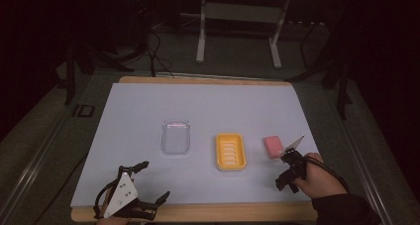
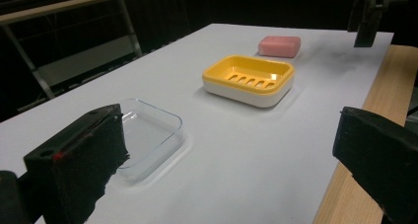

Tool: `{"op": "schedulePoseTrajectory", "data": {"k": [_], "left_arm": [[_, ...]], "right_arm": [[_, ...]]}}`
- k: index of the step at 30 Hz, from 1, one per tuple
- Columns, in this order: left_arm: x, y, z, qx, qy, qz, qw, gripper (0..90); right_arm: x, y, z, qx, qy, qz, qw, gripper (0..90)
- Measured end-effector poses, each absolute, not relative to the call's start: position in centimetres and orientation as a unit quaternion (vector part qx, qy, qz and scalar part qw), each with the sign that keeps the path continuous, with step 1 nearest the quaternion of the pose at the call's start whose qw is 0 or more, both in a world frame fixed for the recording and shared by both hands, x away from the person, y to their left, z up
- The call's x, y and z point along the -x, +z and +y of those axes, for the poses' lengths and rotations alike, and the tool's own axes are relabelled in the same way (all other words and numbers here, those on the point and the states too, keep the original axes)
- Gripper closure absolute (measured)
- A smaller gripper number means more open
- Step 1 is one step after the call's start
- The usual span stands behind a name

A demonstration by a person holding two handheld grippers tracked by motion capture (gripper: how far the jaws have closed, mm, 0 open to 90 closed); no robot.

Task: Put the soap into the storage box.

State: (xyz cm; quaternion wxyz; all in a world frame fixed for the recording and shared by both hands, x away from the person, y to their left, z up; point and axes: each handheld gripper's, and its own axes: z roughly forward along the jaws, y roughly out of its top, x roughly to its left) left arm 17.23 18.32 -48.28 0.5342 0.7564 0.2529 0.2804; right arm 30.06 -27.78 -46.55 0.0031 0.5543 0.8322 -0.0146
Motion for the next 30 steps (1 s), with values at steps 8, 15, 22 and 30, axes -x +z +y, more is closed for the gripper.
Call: {"op": "schedulePoseTrajectory", "data": {"k": [8,15,22,30], "left_arm": [[-17.2,-48.3,18.4,-0.756,0.279,0.254,0.535,0.4],[-17.3,-48.3,18.3,-0.756,0.278,0.255,0.534,0.4],[-17.3,-48.3,18.3,-0.757,0.277,0.255,0.534,0.4],[-17.3,-48.4,18.3,-0.760,0.276,0.254,0.531,0.4]], "right_arm": [[-31.6,-46.2,-27.8,-0.582,0.000,0.813,-0.017,12.4],[-33.5,-45.3,-27.5,-0.593,0.013,0.805,0.020,10.7],[-35.2,-45.6,-27.4,-0.602,0.013,0.798,0.019,10.5],[-37.2,-46.3,-26.7,-0.600,0.029,0.798,0.043,10.6]]}}
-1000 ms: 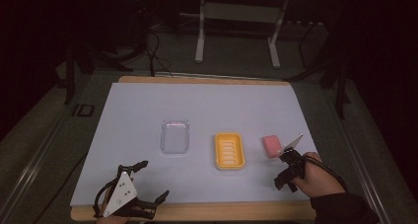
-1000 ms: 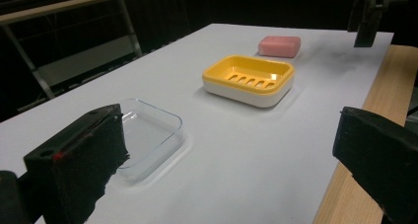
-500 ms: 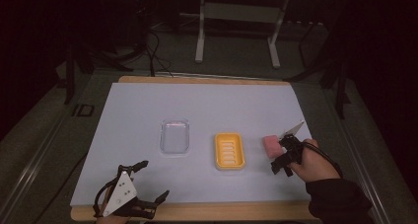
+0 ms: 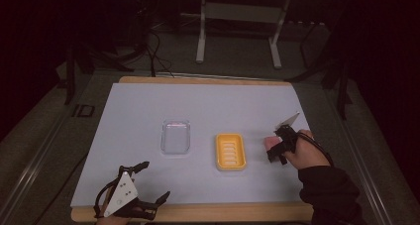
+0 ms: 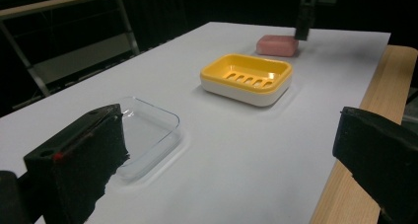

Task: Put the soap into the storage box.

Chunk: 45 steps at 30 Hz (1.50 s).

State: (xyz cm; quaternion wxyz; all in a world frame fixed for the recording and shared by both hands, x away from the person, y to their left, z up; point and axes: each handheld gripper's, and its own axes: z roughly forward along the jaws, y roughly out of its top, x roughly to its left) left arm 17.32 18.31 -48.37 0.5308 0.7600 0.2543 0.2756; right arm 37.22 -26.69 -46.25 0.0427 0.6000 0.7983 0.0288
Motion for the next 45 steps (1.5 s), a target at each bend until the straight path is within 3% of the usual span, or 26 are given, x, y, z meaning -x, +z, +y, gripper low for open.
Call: {"op": "schedulePoseTrajectory", "data": {"k": [7,30,37,39,45], "left_arm": [[-17.3,-48.4,18.3,-0.761,0.274,0.253,0.531,0.4],[-17.4,-48.5,18.2,-0.763,0.272,0.253,0.529,0.4],[-17.4,-48.5,18.2,-0.764,0.271,0.253,0.529,0.4],[-17.4,-48.5,18.1,-0.764,0.271,0.252,0.529,0.4],[-17.4,-48.5,18.1,-0.764,0.271,0.253,0.528,0.4]], "right_arm": [[-38.8,-46.4,-26.5,-0.599,0.046,0.796,0.070,13.2],[-41.7,-49.6,-25.2,-0.596,0.026,0.801,0.056,15.3],[-42.1,-50.0,-25.1,-0.607,0.020,0.792,0.053,26.7],[-42.1,-49.7,-25.1,-0.614,0.020,0.787,0.061,36.6],[-42.0,-49.6,-25.4,-0.640,0.024,0.767,0.044,37.4]]}}
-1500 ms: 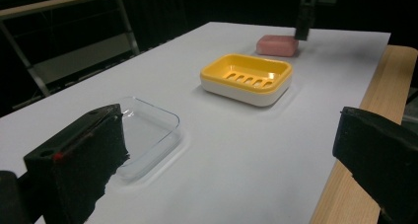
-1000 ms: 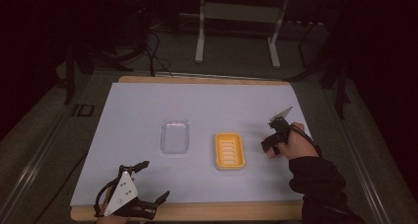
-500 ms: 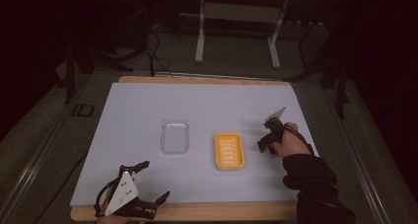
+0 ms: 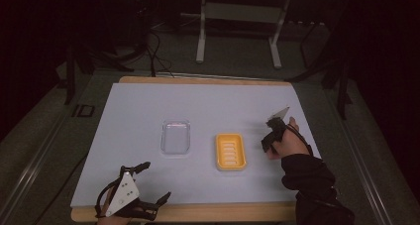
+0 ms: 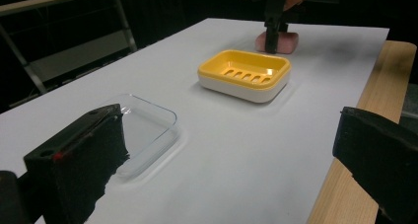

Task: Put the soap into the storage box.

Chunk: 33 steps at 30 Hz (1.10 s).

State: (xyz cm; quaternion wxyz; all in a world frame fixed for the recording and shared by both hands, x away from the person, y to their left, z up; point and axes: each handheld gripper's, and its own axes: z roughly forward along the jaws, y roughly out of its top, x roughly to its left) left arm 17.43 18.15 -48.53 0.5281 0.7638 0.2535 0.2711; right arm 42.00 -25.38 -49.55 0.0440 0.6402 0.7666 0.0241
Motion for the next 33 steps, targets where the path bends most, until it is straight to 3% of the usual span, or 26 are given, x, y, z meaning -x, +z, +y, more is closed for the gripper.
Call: {"op": "schedulePoseTrajectory", "data": {"k": [14,33], "left_arm": [[-17.4,-48.5,18.1,-0.765,0.272,0.253,0.526,0.4],[-17.4,-48.5,18.1,-0.763,0.273,0.253,0.528,0.4]], "right_arm": [[-40.8,-47.5,-25.1,-0.660,0.004,0.751,0.034,37.6],[-38.1,-42.7,-21.7,-0.649,0.025,0.759,0.045,37.7]]}}
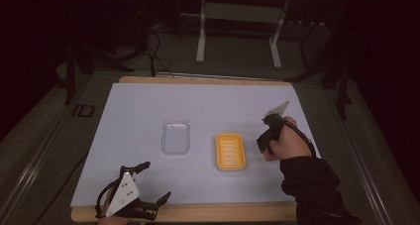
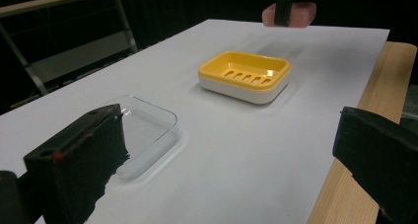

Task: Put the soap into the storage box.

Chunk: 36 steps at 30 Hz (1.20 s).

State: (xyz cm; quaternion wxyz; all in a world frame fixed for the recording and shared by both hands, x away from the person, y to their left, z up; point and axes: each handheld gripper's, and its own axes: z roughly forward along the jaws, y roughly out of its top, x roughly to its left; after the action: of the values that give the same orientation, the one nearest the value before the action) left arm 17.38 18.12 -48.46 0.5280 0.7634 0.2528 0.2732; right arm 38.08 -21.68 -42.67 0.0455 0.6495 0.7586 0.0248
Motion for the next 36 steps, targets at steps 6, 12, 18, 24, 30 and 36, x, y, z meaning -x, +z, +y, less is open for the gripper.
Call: {"op": "schedulePoseTrajectory", "data": {"k": [6,12,18,24,30,36], "left_arm": [[-17.4,-48.4,18.1,-0.763,0.273,0.253,0.528,0.4],[-17.4,-48.4,18.1,-0.763,0.274,0.253,0.528,0.4],[-17.3,-48.4,18.1,-0.762,0.273,0.252,0.530,0.4],[-17.3,-48.4,18.1,-0.763,0.272,0.252,0.529,0.4],[-17.3,-48.4,18.1,-0.764,0.271,0.251,0.529,0.4],[-17.3,-48.4,18.1,-0.764,0.273,0.250,0.528,0.4]], "right_arm": [[-37.8,-41.4,-20.6,-0.648,0.041,0.759,0.049,37.7],[-37.3,-40.1,-19.2,-0.642,0.052,0.763,0.054,37.7],[-36.9,-39.3,-17.7,-0.633,0.075,0.768,0.059,37.7],[-36.5,-39.3,-16.6,-0.629,0.088,0.771,0.047,37.7],[-36.1,-39.9,-15.5,-0.626,0.109,0.772,0.035,37.7],[-35.9,-40.6,-13.9,-0.626,0.129,0.769,0.020,37.7]]}}
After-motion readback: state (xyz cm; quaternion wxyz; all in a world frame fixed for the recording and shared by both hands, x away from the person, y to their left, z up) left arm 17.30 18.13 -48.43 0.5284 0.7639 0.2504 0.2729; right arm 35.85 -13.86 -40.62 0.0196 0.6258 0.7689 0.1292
